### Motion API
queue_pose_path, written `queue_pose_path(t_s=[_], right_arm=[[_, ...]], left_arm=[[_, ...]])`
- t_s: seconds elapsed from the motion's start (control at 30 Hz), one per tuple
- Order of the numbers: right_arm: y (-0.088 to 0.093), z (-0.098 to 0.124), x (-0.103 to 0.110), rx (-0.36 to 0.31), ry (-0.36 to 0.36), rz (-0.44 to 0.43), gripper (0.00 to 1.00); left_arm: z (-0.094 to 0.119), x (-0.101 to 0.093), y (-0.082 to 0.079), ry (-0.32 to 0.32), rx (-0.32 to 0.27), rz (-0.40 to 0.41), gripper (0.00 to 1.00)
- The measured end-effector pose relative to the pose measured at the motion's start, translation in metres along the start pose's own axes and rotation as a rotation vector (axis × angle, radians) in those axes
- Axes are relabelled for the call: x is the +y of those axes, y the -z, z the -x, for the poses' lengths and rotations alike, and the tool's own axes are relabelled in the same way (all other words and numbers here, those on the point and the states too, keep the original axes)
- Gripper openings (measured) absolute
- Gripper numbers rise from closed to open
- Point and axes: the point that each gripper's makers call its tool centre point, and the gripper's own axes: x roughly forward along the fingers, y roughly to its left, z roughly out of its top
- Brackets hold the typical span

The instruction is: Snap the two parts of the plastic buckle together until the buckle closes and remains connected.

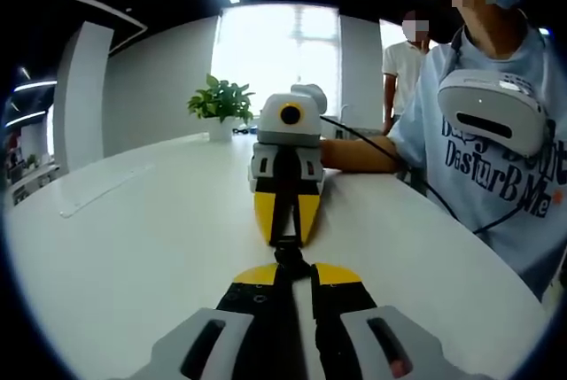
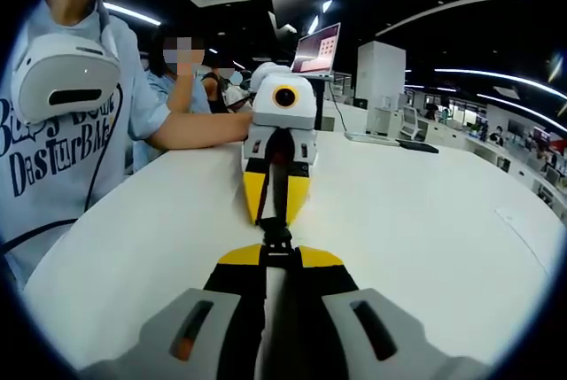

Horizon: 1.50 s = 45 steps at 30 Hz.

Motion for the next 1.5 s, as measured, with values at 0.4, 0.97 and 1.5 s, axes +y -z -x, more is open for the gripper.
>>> queue_pose_path(t_s=[0.4,0.97,1.5], right_arm=[[0.001,0.0,0.0,0.0,0.006,0.0,0.12],[-0.001,0.001,0.006,-0.009,-0.019,0.029,0.12],[-0.002,0.002,0.017,-0.016,-0.078,0.049,0.11]], left_arm=[[-0.001,0.001,0.0,-0.001,0.001,0.0,0.11],[-0.003,-0.002,0.0,0.017,-0.001,-0.013,0.11],[-0.004,-0.012,-0.001,0.073,0.001,-0.061,0.11]])
